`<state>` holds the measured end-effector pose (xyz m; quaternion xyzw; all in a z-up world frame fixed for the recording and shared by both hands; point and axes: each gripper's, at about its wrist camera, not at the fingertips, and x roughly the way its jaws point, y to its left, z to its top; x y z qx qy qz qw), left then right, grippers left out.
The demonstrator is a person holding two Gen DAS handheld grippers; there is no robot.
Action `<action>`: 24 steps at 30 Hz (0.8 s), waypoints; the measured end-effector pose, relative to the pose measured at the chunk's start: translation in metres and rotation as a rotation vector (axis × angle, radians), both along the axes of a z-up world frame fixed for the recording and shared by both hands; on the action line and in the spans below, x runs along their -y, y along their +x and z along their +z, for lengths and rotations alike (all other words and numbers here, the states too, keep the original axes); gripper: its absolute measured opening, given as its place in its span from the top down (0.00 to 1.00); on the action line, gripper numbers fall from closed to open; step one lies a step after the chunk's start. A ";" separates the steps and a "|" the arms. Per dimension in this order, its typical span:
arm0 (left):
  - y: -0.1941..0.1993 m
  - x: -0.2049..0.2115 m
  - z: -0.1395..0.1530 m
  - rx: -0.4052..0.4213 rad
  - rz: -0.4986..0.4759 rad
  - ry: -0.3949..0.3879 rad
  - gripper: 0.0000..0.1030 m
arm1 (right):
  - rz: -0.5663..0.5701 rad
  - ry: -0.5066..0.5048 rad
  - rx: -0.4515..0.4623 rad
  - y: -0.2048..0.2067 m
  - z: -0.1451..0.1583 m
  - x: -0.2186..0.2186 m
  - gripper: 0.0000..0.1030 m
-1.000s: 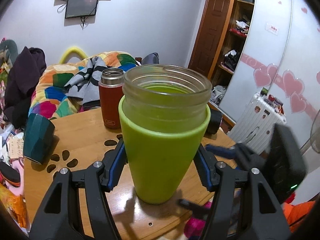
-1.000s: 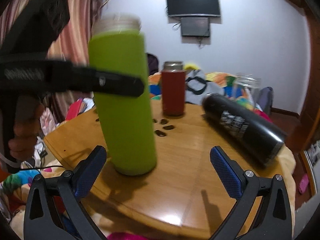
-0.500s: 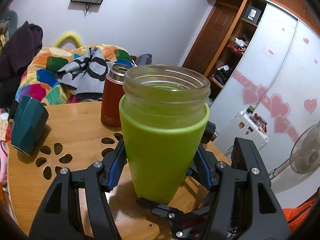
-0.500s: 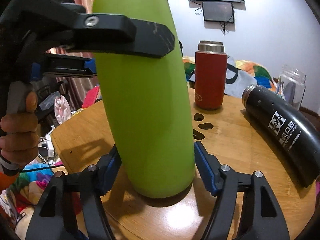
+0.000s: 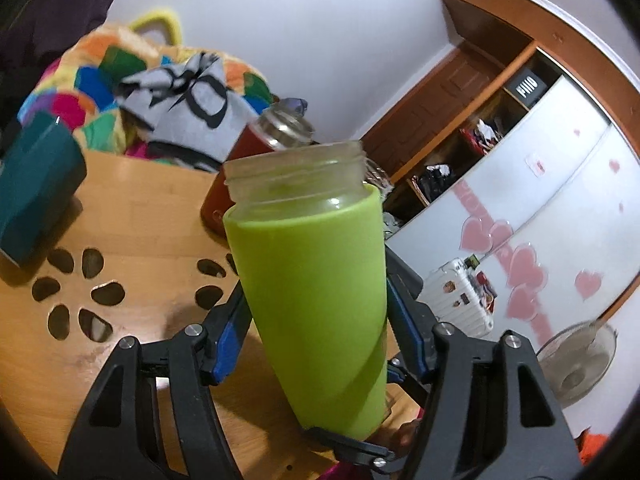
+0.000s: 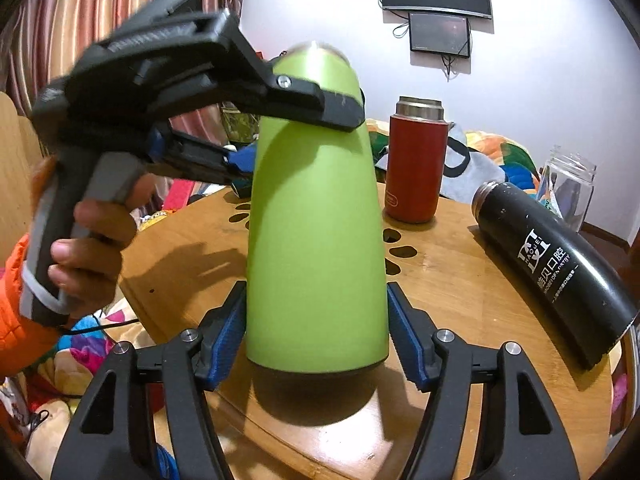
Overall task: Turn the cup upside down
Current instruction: 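Lift the green cup with the left tool and tilt it toward the right tool, then grasp the cup's black base with the right tool while the left tool opens and releases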
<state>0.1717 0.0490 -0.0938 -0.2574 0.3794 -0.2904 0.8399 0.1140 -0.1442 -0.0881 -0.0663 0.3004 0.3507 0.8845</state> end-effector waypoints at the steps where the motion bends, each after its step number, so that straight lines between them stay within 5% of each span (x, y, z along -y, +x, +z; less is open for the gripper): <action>1: 0.002 -0.002 -0.003 -0.017 0.005 -0.005 0.35 | 0.003 0.007 -0.002 0.001 0.000 0.000 0.39; 8: 0.019 -0.018 -0.040 -0.190 0.042 -0.095 0.29 | 0.008 0.042 -0.019 0.005 0.001 0.004 0.39; 24: 0.018 -0.020 -0.050 -0.270 0.078 -0.060 0.21 | 0.015 0.066 -0.030 0.004 -0.001 0.004 0.39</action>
